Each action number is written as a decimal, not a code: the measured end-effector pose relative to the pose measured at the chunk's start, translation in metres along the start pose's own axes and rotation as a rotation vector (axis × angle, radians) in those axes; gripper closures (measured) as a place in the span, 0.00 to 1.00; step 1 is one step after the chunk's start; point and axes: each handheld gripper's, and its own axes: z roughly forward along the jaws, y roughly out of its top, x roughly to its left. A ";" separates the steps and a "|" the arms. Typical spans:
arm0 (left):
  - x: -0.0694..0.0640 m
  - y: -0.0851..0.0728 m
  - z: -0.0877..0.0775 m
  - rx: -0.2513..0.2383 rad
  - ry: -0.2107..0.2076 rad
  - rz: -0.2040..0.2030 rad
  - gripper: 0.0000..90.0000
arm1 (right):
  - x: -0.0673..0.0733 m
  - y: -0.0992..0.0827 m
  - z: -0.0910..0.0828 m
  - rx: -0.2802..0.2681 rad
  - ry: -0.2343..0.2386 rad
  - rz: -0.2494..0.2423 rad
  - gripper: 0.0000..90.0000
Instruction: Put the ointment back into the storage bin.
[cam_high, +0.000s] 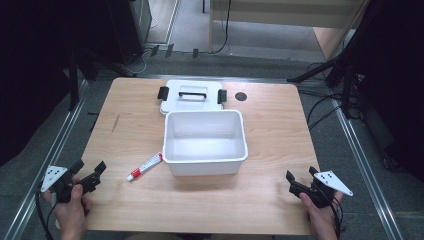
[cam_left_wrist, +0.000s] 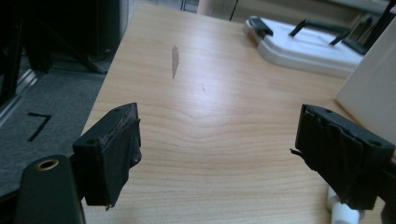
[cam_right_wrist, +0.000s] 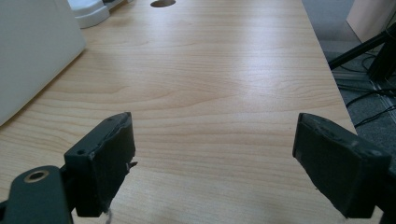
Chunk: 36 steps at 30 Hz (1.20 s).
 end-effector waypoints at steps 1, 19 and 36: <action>0.000 0.000 0.000 0.000 0.000 0.000 0.17 | 0.000 0.000 0.000 0.000 0.000 0.000 0.14; -0.067 0.059 0.029 0.521 -0.139 0.396 0.19 | 0.000 0.000 0.000 0.000 0.009 0.000 0.14; -0.122 0.077 0.073 0.993 -0.171 0.590 0.46 | -0.001 0.000 0.000 -0.001 0.015 0.001 0.14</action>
